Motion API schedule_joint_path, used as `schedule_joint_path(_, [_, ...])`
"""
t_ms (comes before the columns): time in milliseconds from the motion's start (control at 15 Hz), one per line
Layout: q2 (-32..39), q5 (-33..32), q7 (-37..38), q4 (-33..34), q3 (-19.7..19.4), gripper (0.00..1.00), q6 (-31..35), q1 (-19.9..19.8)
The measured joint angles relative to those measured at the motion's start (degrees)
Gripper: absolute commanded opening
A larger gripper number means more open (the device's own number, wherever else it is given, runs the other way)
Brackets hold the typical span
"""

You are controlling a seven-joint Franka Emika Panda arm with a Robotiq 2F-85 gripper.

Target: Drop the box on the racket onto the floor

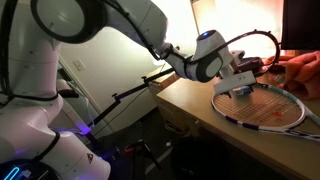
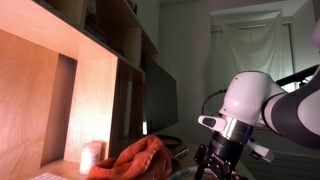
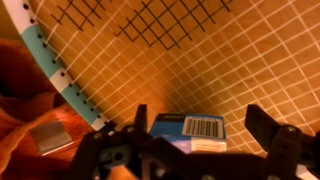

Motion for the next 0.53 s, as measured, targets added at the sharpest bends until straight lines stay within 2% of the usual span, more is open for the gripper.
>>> schedule_joint_path(267, [-0.1,-4.7,6.0,1.4,-6.0,1.0,-0.5,6.2])
schedule_joint_path(533, [-0.1,-7.4,7.2,2.3,-6.3,1.0,-1.5,7.3])
